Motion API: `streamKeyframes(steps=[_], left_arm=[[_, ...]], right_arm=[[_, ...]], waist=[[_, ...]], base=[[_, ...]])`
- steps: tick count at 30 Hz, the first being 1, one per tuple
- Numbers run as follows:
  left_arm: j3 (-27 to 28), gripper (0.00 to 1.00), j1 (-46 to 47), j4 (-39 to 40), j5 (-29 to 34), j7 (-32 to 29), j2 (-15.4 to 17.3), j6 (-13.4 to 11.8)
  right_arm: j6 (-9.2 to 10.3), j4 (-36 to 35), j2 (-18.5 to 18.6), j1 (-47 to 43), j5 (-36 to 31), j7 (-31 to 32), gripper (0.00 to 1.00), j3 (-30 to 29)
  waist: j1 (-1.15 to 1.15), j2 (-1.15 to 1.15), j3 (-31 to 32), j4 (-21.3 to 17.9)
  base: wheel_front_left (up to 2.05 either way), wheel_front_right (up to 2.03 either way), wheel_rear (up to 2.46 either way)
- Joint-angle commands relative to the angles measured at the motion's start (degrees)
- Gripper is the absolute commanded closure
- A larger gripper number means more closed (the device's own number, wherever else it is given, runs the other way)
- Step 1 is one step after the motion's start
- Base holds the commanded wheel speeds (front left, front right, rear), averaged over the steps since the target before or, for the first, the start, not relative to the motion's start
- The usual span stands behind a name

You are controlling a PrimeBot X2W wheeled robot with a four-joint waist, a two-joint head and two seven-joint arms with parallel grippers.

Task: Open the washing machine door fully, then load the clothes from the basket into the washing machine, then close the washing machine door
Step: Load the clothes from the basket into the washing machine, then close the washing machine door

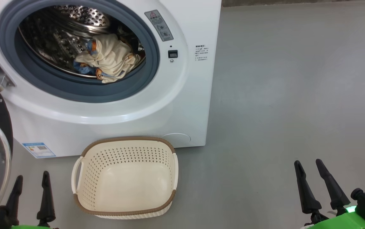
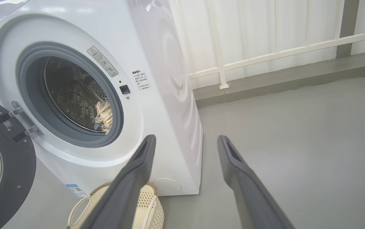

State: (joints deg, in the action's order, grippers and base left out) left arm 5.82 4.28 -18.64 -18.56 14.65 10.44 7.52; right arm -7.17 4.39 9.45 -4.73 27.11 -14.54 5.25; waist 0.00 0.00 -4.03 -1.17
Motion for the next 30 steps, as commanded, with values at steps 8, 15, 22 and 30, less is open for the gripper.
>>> streamKeyframes(steps=[8,15,22,30], left_arm=[[1.2,0.00,-1.4,2.7,-0.2,0.3,1.8,0.0],[1.2,0.00,-2.3,3.3,-0.4,0.3,1.7,0.0],[1.2,0.00,-2.3,3.4,-0.2,0.3,1.5,0.0],[1.4,0.00,-2.2,3.8,0.3,0.3,1.3,0.0]], right_arm=[[-0.32,-1.6,1.1,-1.3,-0.5,-0.5,0.00,0.6],[-0.32,-1.8,1.2,-1.8,-0.5,-0.5,0.00,0.7],[-0.32,-1.9,1.3,-1.6,-0.5,-0.5,0.00,0.7],[-0.32,-2.0,1.3,-1.6,-0.6,-0.5,0.00,0.7]], waist=[[0.00,0.00,1.6,0.0],[0.00,0.00,1.8,0.0],[0.00,0.00,1.5,0.0],[0.00,0.00,1.2,0.1]], base=[[0.00,0.00,0.00],[0.00,0.00,0.00],[0.00,0.00,0.00],[-0.08,0.08,0.00]])
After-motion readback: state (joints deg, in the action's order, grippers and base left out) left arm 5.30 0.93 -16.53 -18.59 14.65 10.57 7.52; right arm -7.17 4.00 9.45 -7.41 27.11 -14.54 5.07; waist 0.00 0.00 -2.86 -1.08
